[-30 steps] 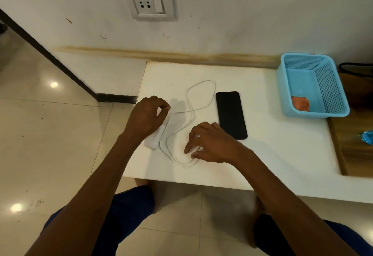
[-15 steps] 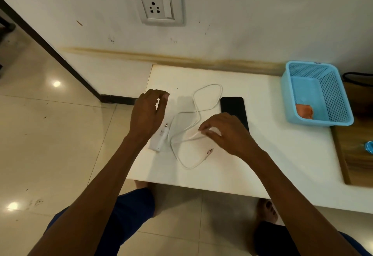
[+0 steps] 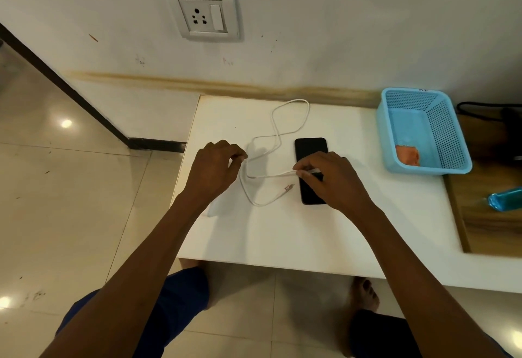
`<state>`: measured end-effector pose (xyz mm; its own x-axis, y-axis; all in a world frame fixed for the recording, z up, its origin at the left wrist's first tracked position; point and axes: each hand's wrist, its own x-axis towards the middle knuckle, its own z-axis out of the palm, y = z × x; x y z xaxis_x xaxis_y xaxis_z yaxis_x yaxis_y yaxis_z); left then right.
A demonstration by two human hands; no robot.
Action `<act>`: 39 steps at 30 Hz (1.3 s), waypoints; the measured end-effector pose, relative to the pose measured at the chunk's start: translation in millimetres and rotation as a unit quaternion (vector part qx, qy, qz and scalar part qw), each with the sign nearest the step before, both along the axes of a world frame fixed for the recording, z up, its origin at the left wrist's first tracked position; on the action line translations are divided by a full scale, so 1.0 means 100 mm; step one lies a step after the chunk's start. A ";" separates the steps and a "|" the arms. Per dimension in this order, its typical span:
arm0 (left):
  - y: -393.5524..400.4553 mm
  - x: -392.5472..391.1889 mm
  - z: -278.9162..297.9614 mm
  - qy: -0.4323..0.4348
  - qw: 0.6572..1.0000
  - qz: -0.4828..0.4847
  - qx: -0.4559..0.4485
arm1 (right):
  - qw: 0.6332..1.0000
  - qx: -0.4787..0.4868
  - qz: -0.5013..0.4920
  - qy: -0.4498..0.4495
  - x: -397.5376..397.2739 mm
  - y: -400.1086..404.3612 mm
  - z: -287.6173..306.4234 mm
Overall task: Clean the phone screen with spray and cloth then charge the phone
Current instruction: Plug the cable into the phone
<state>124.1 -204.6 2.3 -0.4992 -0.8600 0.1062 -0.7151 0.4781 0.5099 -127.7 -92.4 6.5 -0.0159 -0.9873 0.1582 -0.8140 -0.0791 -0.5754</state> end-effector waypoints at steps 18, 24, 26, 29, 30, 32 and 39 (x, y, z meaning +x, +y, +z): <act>0.10 -0.26 -0.05 -0.074 0.986 -0.138 0.059 | 0.971 0.231 0.052 -0.045 0.19 0.30 -0.12; 0.28 -0.50 -0.04 -0.114 0.983 -0.145 0.016 | 0.963 0.260 0.049 -0.054 0.22 0.32 -0.15; 0.34 -0.58 -0.05 -0.146 0.978 -0.147 0.002 | 0.964 0.256 0.053 -0.053 0.20 0.32 -0.15; 0.40 -0.68 -0.07 -0.194 0.972 -0.130 0.000 | 0.965 0.249 0.061 -0.054 0.17 0.34 -0.16; 0.41 -0.71 -0.07 -0.203 0.972 -0.119 0.004 | 0.965 0.248 0.064 -0.056 0.17 0.35 -0.17; 0.41 -0.75 -0.05 -0.189 0.977 -0.091 0.026 | 0.965 0.246 0.064 -0.062 0.18 0.36 -0.20; 0.18 -0.67 0.23 0.188 0.933 0.084 0.296 | 0.966 0.245 0.037 -0.080 0.11 0.32 -0.21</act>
